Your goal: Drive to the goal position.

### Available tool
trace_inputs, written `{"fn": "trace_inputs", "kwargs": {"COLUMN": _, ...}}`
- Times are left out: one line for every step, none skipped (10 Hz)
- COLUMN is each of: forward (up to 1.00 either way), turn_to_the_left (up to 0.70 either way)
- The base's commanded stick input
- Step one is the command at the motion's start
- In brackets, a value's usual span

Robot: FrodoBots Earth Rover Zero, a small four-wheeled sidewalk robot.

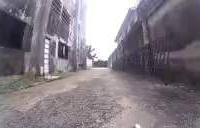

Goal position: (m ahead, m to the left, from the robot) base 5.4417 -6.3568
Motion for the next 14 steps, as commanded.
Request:
{"fn": "trace_inputs", "kwargs": {"forward": 0.3, "turn_to_the_left": 0.0}}
{"fn": "trace_inputs", "kwargs": {"forward": 0.3, "turn_to_the_left": 0.0}}
{"fn": "trace_inputs", "kwargs": {"forward": 0.3, "turn_to_the_left": 0.0}}
{"fn": "trace_inputs", "kwargs": {"forward": 0.3, "turn_to_the_left": 0.0}}
{"fn": "trace_inputs", "kwargs": {"forward": 0.3, "turn_to_the_left": 0.0}}
{"fn": "trace_inputs", "kwargs": {"forward": 0.3, "turn_to_the_left": 0.0}}
{"fn": "trace_inputs", "kwargs": {"forward": 0.3, "turn_to_the_left": 0.0}}
{"fn": "trace_inputs", "kwargs": {"forward": 0.3, "turn_to_the_left": 0.0}}
{"fn": "trace_inputs", "kwargs": {"forward": 0.3, "turn_to_the_left": 0.0}}
{"fn": "trace_inputs", "kwargs": {"forward": 0.3, "turn_to_the_left": 0.0}}
{"fn": "trace_inputs", "kwargs": {"forward": 0.3, "turn_to_the_left": 0.0}}
{"fn": "trace_inputs", "kwargs": {"forward": 0.3, "turn_to_the_left": 0.0}}
{"fn": "trace_inputs", "kwargs": {"forward": 0.3, "turn_to_the_left": 0.0}}
{"fn": "trace_inputs", "kwargs": {"forward": 0.3, "turn_to_the_left": 0.0}}
